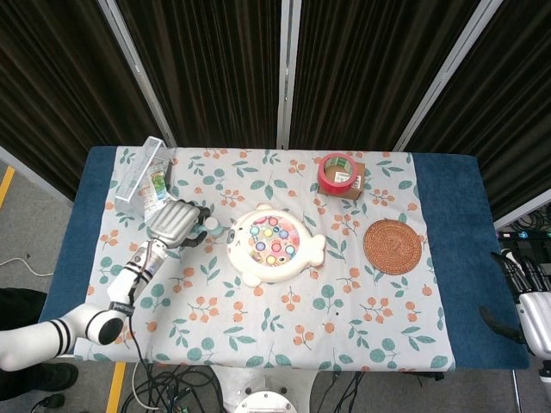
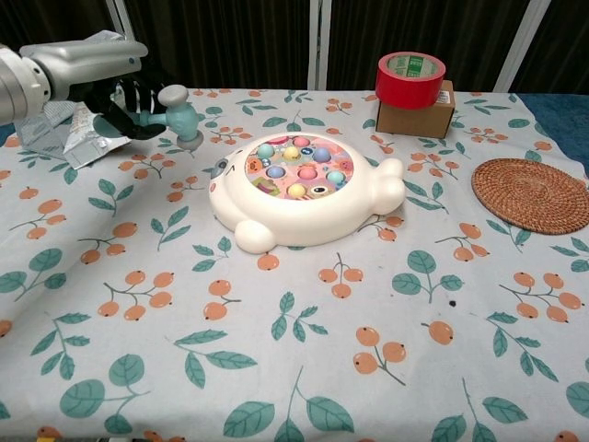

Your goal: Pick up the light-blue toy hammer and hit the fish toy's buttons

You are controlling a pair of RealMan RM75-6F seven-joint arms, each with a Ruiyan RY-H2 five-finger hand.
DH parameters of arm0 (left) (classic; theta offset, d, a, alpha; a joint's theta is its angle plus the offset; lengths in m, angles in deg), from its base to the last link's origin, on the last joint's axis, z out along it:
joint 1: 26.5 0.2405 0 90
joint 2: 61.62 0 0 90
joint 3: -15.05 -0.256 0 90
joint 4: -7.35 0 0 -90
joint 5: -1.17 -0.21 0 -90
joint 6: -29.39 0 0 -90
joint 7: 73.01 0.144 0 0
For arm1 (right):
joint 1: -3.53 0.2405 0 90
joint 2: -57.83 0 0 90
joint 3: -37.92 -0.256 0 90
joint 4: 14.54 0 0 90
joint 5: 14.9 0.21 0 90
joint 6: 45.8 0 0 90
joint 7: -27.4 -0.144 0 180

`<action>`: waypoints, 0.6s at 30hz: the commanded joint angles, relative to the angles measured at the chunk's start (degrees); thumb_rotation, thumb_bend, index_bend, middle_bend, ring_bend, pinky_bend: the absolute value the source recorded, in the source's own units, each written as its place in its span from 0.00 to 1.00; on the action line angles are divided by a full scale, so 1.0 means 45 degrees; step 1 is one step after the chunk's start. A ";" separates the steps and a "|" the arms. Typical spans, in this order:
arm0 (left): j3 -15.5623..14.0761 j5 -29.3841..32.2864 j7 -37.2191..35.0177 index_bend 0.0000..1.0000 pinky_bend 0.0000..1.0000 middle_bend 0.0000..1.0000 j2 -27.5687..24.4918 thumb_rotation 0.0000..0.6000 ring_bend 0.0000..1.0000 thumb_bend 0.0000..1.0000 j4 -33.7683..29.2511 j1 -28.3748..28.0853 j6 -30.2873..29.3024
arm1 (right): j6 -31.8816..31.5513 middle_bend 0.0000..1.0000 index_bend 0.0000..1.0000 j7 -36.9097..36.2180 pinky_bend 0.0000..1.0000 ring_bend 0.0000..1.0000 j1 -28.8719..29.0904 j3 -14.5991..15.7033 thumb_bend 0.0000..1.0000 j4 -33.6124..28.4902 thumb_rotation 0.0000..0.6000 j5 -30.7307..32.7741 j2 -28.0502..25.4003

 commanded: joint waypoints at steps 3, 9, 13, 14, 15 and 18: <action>0.0282 -0.0478 -0.0171 0.61 0.46 0.61 -0.0274 1.00 0.47 0.58 0.0015 -0.0987 0.1113 | -0.0055 0.14 0.07 -0.0050 0.00 0.00 -0.0055 0.0013 0.19 0.0068 1.00 -0.0005 0.0051; 0.0522 -0.0192 -0.0086 0.61 0.46 0.61 0.0097 1.00 0.47 0.58 0.0274 -0.1911 0.2073 | 0.0054 0.15 0.07 -0.0117 0.00 0.00 -0.0037 0.0011 0.19 0.0152 1.00 0.0048 0.0086; 0.0686 0.0314 0.0102 0.61 0.46 0.62 0.0402 1.00 0.47 0.58 0.0648 -0.2454 0.2536 | 0.0072 0.15 0.07 -0.0150 0.00 0.00 -0.0040 -0.0014 0.19 0.0185 1.00 0.0095 0.0075; 0.0706 0.0422 0.0164 0.61 0.47 0.62 0.0457 1.00 0.47 0.58 0.0727 -0.2554 0.2603 | 0.0083 0.15 0.07 -0.0167 0.00 0.00 -0.0038 -0.0019 0.19 0.0197 1.00 0.0109 0.0076; 0.0718 0.0534 0.0226 0.61 0.47 0.62 0.0506 1.00 0.47 0.58 0.0803 -0.2648 0.2670 | 0.0097 0.15 0.07 -0.0186 0.00 0.00 -0.0037 -0.0022 0.19 0.0209 1.00 0.0125 0.0079; 0.0722 0.0970 0.0417 0.61 0.47 0.62 0.0618 1.00 0.47 0.58 0.1032 -0.2898 0.2877 | 0.0141 0.15 0.07 -0.0249 0.00 0.00 -0.0035 -0.0032 0.19 0.0256 1.00 0.0175 0.0092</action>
